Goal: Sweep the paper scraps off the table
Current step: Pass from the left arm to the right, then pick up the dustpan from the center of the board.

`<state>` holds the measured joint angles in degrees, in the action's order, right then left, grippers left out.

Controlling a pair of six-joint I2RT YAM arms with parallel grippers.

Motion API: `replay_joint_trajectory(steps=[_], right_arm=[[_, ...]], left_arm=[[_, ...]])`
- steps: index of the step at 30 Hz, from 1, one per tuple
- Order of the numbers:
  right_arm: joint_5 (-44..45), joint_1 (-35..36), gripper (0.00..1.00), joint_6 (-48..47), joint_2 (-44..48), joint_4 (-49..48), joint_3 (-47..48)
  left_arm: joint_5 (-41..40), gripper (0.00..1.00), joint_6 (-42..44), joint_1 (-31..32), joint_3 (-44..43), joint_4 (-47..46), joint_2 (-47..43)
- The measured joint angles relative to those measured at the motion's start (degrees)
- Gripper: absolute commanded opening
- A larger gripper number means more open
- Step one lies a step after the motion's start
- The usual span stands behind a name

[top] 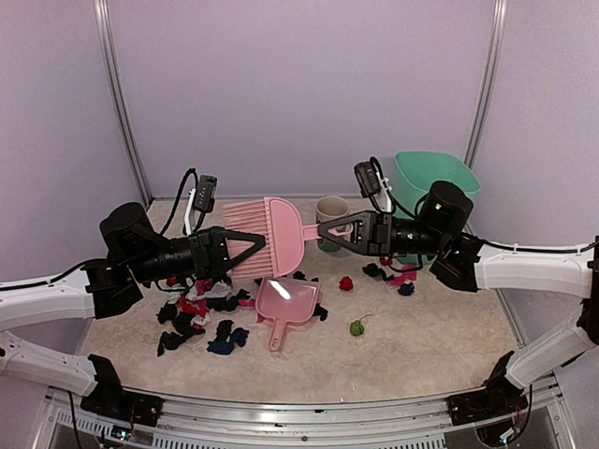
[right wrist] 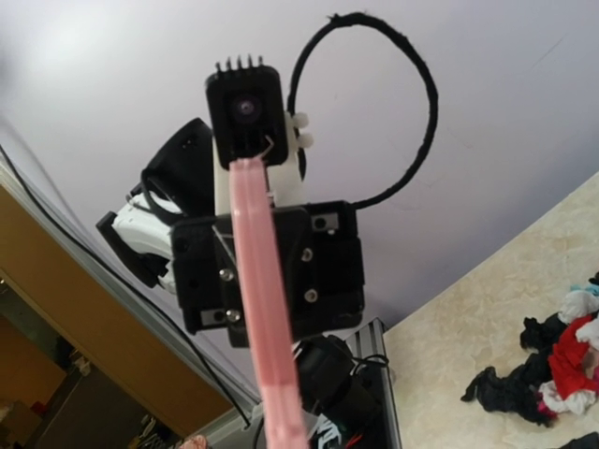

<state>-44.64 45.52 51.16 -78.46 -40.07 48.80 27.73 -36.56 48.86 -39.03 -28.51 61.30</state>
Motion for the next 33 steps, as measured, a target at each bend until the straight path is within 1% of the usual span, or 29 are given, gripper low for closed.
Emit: replay_joint_trajectory(steps=[1, 3, 6, 7, 9, 10, 12, 14, 15, 18, 21, 26, 29, 33], right_arm=[[-0.1, 0.0, 0.11, 0.0, 0.0, -0.1, 0.0], [-0.3, 0.0, 0.0, 0.2, 0.0, -0.3, 0.0], [-0.8, 0.0, 0.0, 0.5, 0.0, -1.0, 0.0], [-0.9, 0.0, 0.0, 0.4, 0.0, -1.0, 0.0], [-0.8, 0.0, 0.0, 0.5, 0.0, -1.0, 0.0], [-0.8, 0.0, 0.0, 0.5, 0.0, -1.0, 0.0], [-0.6, 0.0, 0.0, 0.3, 0.1, -0.8, 0.0], [-0.1, 0.0, 0.0, -0.1, 0.4, -0.2, -0.1], [0.0, 0.0, 0.0, -0.4, 0.5, 0.1, -0.1], [1.1, 0.0, 0.0, -1.5, 1.7, 1.7, -0.4], [3.3, -0.6, 0.0, -3.9, 4.8, 6.3, -0.7], [9.8, -2.0, 0.0, -11.2, 12.0, 17.1, -0.6], [16.1, -2.5, 0.0, -16.0, 16.3, 25.3, -0.4], [24.7, -2.8, 0.0, -21.8, 20.1, 34.7, -0.1]], left_arm=[[0.0, 0.0, 0.0, 0.0, 0.0, 0.0, 0.0], [0.0, 0.0, 0.0, 0.0, 0.0, 0.0, 0.0], [-0.2, 0.0, 0.0, -0.1, 0.0, 0.2, 0.1], [-0.2, 0.02, 0.0, -0.1, 0.0, 0.2, 0.0], [-0.2, 0.11, 0.0, -0.1, 0.0, 0.2, 0.1], [-0.2, 0.18, 0.0, -0.1, 0.0, 0.2, 0.1], [-0.4, 0.39, -0.2, 0.0, 0.0, 0.2, 0.2], [-0.7, 0.65, 0.1, 0.1, 0.0, 0.3, 0.3], [-1.0, 0.74, -0.2, 0.1, 0.0, 0.3, 0.3], [-1.7, 0.88, -0.3, 0.1, 0.0, 0.6, 0.3], [-3.5, 0.98, -0.2, 0.1, 0.0, 1.6, 0.2], [-7.7, 0.99, -0.2, 0.1, 0.0, 5.7, -0.2], [-11.0, 0.99, -0.3, 0.5, 0.0, 9.0, -0.3], [-17.7, 0.99, -0.9, 2.1, 0.0, 15.1, -0.3]])
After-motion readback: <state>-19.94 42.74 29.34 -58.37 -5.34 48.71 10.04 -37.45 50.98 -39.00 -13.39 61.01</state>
